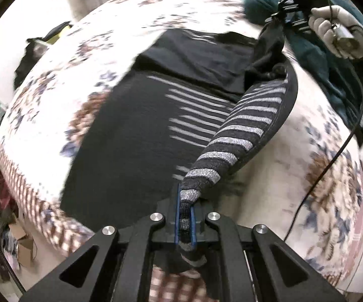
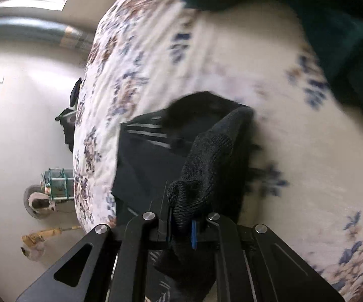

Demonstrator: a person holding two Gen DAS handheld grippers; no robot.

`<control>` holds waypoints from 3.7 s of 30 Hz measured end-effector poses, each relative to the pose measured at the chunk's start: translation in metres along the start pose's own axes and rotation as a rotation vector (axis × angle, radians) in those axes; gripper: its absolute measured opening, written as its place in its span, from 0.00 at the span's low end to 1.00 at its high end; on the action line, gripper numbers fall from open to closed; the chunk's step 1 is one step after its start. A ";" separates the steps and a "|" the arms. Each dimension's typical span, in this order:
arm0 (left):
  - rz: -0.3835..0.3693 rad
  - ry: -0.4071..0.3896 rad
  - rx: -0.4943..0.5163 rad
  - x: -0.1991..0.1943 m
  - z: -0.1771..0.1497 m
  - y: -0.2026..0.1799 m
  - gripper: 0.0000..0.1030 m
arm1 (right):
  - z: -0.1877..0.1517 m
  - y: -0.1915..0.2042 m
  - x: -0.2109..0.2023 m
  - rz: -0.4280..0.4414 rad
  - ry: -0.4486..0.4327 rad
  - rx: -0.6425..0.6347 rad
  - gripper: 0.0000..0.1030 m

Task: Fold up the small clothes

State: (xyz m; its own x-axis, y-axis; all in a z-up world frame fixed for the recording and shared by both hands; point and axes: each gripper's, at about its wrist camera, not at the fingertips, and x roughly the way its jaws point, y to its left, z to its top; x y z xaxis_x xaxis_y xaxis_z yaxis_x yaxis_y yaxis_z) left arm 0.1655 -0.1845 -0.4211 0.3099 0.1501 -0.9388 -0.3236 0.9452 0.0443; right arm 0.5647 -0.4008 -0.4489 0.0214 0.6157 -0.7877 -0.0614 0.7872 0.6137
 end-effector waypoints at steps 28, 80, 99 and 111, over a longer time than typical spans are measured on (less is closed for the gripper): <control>-0.198 0.290 -0.192 0.157 0.031 0.245 0.08 | 0.058 0.254 0.332 -0.457 0.161 -0.106 0.11; -0.338 0.397 -0.269 0.115 0.026 0.273 0.42 | -0.443 0.093 0.209 -0.291 0.317 0.240 0.10; -0.512 0.150 -0.037 0.221 0.332 0.167 0.58 | -0.291 0.095 0.174 -0.295 -0.055 0.381 0.47; -0.377 0.021 0.195 0.260 0.419 0.139 0.01 | -0.167 0.072 0.189 -0.228 -0.208 0.425 0.72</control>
State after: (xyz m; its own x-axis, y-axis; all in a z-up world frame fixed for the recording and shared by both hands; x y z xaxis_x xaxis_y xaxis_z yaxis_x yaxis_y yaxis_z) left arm 0.5758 0.1075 -0.5155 0.3557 -0.2209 -0.9081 -0.0153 0.9702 -0.2419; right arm 0.3981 -0.2335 -0.5622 0.1871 0.3869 -0.9029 0.3777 0.8202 0.4297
